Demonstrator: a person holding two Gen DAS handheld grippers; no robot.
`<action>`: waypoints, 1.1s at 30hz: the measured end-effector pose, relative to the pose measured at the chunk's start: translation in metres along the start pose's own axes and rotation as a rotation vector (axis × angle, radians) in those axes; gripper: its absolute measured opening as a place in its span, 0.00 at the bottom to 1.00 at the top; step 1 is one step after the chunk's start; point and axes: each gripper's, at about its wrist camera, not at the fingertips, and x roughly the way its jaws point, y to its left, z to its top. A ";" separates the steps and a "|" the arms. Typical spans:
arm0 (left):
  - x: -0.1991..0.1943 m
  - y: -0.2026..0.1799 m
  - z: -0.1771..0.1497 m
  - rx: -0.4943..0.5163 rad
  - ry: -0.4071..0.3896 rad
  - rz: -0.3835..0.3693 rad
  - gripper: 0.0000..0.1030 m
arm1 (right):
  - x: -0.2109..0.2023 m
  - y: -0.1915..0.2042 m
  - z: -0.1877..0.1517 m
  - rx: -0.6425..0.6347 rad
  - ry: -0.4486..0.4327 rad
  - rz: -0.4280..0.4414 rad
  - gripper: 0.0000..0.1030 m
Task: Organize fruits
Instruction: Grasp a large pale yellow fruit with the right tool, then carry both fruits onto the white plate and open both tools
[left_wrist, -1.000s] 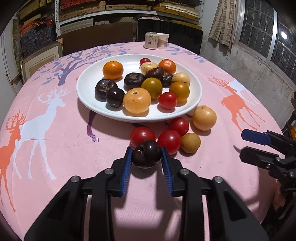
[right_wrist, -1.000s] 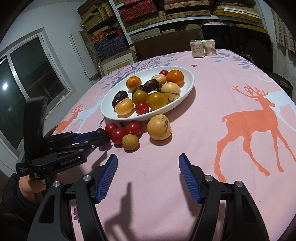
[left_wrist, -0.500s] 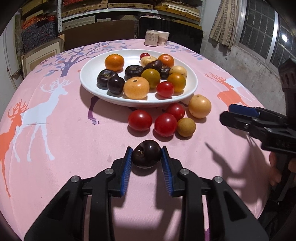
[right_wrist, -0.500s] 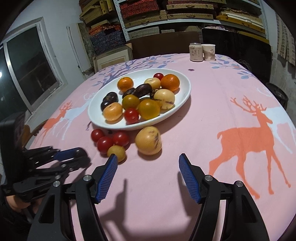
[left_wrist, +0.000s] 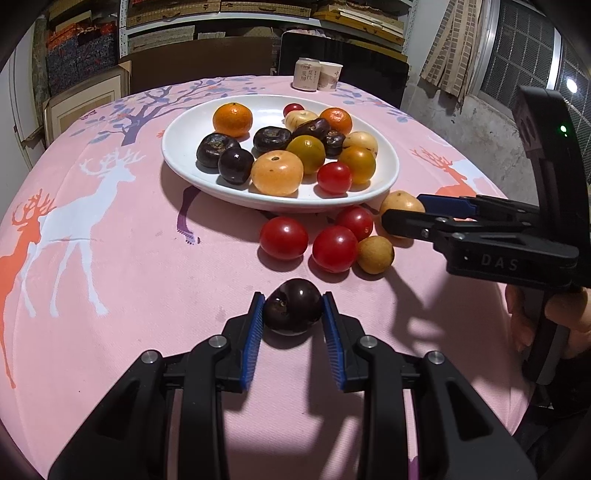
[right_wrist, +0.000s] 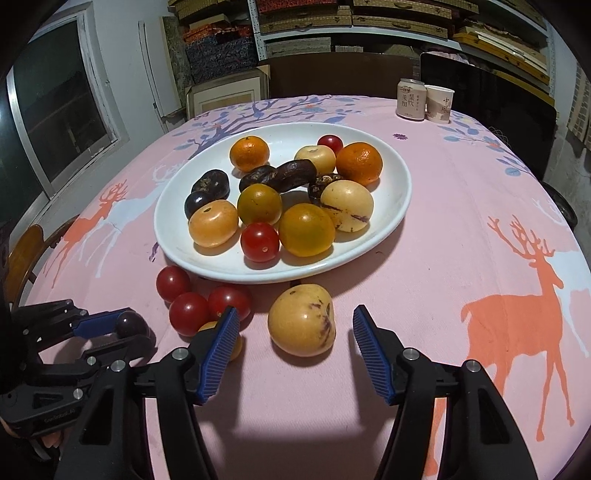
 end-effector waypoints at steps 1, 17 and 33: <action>0.000 0.000 0.000 0.000 0.000 0.000 0.30 | 0.002 0.000 0.001 -0.002 0.005 -0.001 0.57; 0.000 0.002 -0.001 -0.004 -0.003 0.009 0.30 | -0.001 -0.009 -0.005 0.046 0.007 0.031 0.38; -0.020 0.003 -0.002 -0.022 -0.073 0.076 0.30 | -0.045 -0.022 -0.027 0.075 -0.052 0.079 0.38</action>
